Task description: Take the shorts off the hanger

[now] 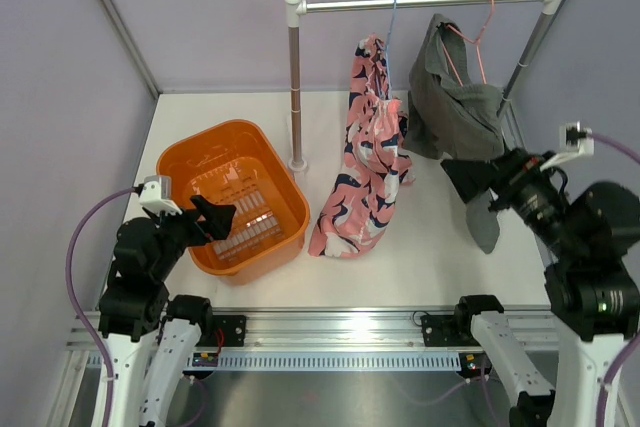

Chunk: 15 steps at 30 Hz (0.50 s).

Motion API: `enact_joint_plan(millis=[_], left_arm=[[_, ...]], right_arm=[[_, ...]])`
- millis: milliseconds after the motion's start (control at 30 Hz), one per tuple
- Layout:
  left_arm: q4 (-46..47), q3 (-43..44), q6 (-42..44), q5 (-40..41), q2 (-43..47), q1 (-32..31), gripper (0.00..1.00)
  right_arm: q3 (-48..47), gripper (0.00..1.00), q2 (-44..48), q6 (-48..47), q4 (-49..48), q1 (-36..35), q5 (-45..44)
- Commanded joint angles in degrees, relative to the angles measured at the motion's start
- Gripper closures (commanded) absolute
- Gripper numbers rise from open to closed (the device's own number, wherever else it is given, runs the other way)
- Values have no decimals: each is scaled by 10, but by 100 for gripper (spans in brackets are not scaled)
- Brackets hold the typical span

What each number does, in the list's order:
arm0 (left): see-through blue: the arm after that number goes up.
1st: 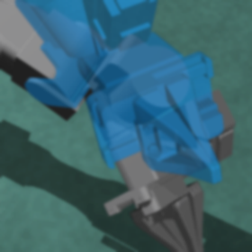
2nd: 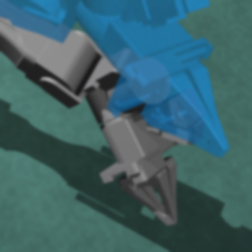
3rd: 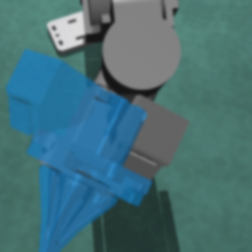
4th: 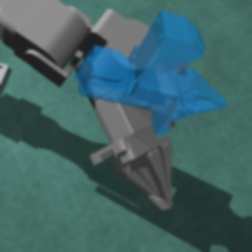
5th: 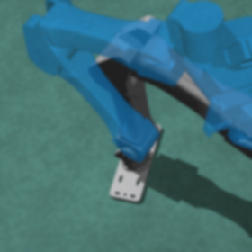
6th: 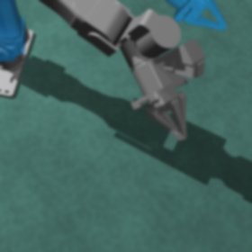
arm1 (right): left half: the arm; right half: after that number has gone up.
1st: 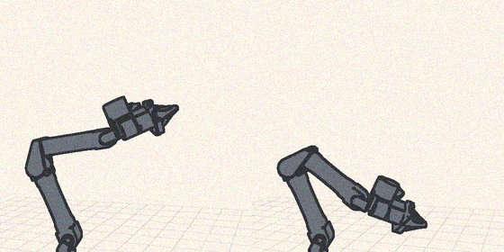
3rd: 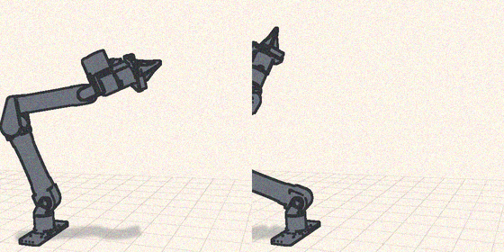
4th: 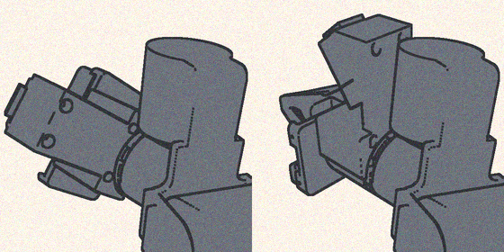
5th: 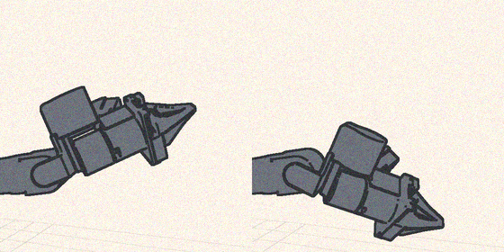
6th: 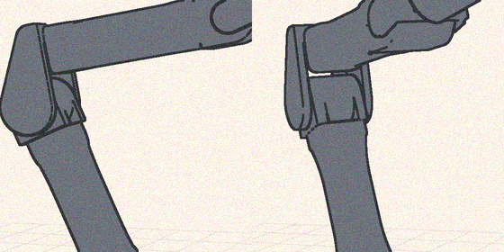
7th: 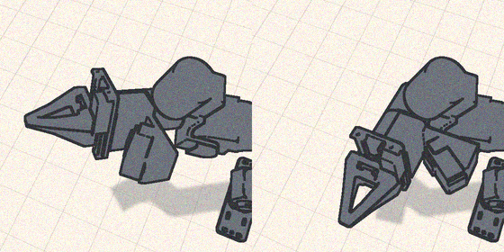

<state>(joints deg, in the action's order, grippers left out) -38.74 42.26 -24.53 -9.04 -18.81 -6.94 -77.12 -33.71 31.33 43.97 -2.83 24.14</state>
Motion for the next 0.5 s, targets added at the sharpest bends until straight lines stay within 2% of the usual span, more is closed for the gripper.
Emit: enact_joint_plan(millis=[0,133,233,267,333,367,467], left_arm=[[34,-5,-7,-4,4,3,1],[34,-5,-6,-5,1,3,1],[34,-5,-8,-3,0,3,1],[34,-5,-8,-2,0,2,1],[34,-5,-7,0,0,3,1],[34,-5,-7,1,0,3,1],[33,-4,-8,0,2,2,1]], right_arm=[[-88,1,-87,-23,-46,2,40],[-180,5,-175,-26,-60,1,35],[-258,7,-254,-50,-43,-30,-6],[-283,8,-299,-65,-31,-84,-69],[-364,8,-347,-114,16,-149,-150],[-390,8,-395,-126,30,-172,-213],[-454,9,-468,-151,42,-219,-297]])
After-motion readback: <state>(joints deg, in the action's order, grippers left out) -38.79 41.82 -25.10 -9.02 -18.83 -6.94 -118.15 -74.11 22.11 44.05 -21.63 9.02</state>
